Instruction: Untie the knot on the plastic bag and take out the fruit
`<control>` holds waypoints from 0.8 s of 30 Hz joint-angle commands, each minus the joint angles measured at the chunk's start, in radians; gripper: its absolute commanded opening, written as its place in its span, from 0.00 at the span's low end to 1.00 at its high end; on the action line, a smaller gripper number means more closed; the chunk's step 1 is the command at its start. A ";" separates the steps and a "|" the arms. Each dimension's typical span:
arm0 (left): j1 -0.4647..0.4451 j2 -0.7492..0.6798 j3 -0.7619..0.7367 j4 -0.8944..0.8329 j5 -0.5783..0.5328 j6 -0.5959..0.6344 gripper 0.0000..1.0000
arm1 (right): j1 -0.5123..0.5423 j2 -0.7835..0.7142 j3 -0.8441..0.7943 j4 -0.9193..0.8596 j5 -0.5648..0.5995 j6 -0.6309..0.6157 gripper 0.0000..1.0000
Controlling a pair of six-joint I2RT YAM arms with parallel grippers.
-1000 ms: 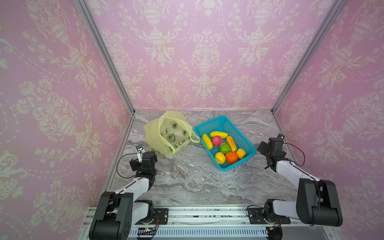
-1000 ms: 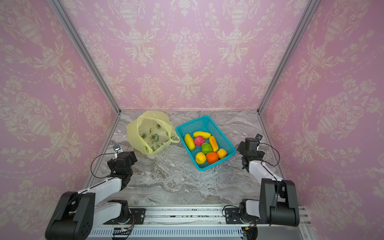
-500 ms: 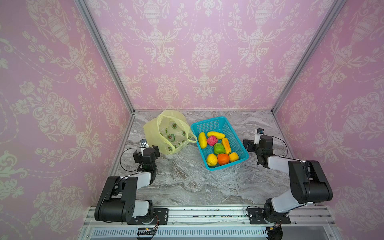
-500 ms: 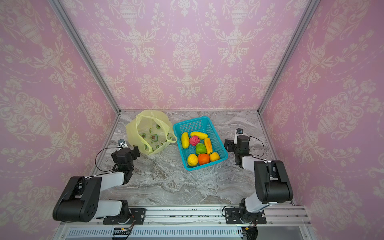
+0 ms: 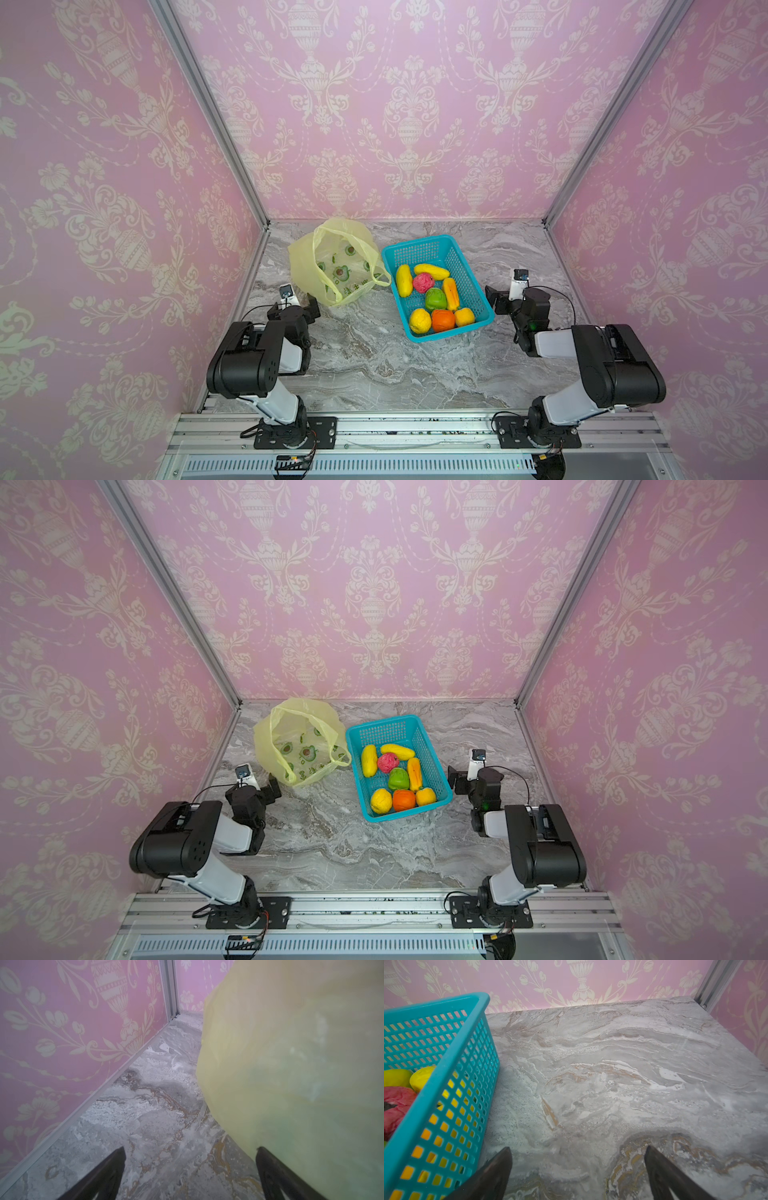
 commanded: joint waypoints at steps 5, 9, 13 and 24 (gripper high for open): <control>0.010 -0.018 0.099 -0.055 0.147 0.018 0.99 | 0.008 0.005 -0.008 0.068 0.020 -0.014 1.00; 0.010 -0.027 0.131 -0.128 0.189 0.029 0.99 | 0.008 0.004 -0.007 0.068 0.020 -0.014 1.00; 0.009 -0.025 0.151 -0.161 0.235 0.047 1.00 | 0.008 0.005 -0.007 0.068 0.019 -0.014 1.00; 0.008 -0.026 0.157 -0.180 0.266 0.058 0.99 | 0.014 0.006 -0.002 0.060 0.023 -0.019 1.00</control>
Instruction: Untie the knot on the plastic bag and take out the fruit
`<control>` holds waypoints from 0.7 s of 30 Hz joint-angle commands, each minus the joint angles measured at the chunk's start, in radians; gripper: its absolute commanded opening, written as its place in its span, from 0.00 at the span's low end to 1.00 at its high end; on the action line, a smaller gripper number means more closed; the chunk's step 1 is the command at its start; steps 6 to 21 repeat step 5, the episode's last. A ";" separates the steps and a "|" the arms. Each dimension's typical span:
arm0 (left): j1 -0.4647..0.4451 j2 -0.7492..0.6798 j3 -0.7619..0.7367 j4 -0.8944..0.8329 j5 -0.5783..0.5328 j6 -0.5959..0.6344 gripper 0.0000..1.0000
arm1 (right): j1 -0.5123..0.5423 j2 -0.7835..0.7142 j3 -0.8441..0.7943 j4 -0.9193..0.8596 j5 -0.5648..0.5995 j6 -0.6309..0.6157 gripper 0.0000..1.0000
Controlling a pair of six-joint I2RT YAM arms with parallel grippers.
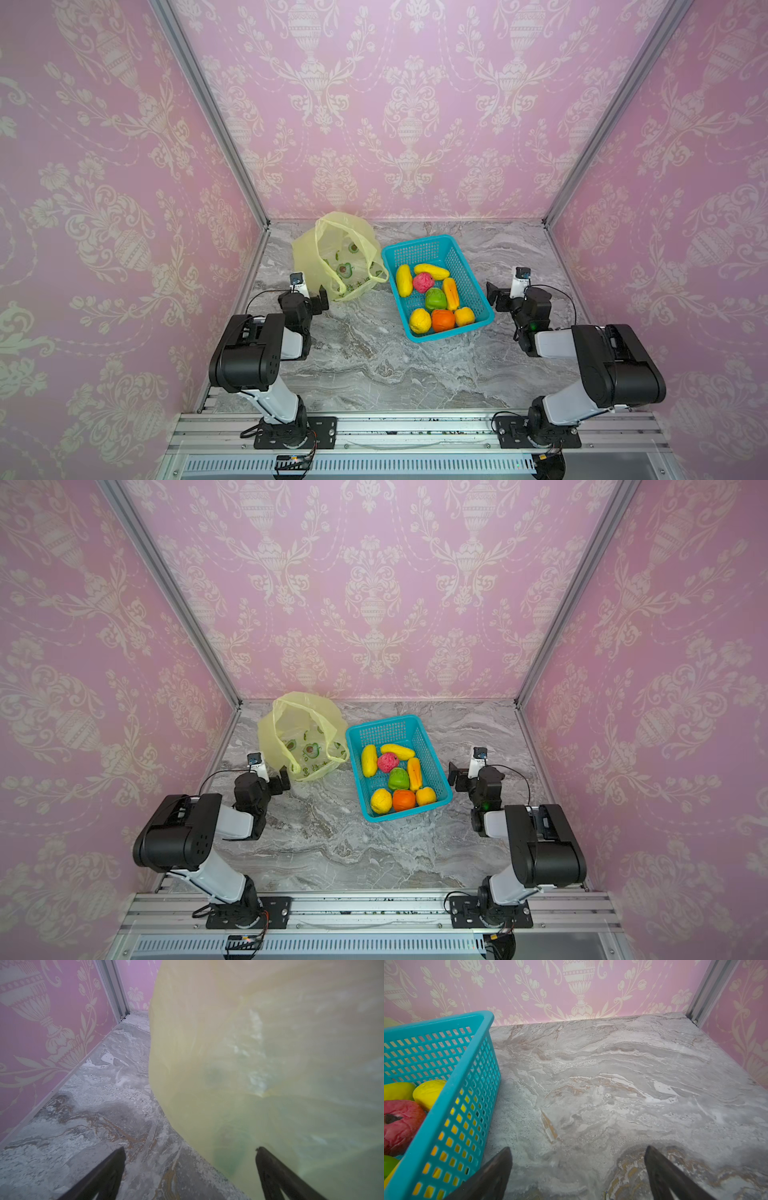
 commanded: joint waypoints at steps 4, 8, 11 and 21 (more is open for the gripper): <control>0.007 -0.017 0.025 -0.039 0.057 0.033 0.99 | 0.026 0.004 0.004 0.009 0.009 -0.039 1.00; 0.007 -0.017 0.025 -0.040 0.056 0.033 0.99 | 0.027 0.003 0.002 0.010 -0.016 -0.052 1.00; 0.007 -0.017 0.025 -0.040 0.056 0.033 0.99 | 0.027 0.003 0.002 0.010 -0.016 -0.052 1.00; 0.007 -0.017 0.025 -0.040 0.056 0.033 0.99 | 0.027 0.003 0.002 0.010 -0.016 -0.052 1.00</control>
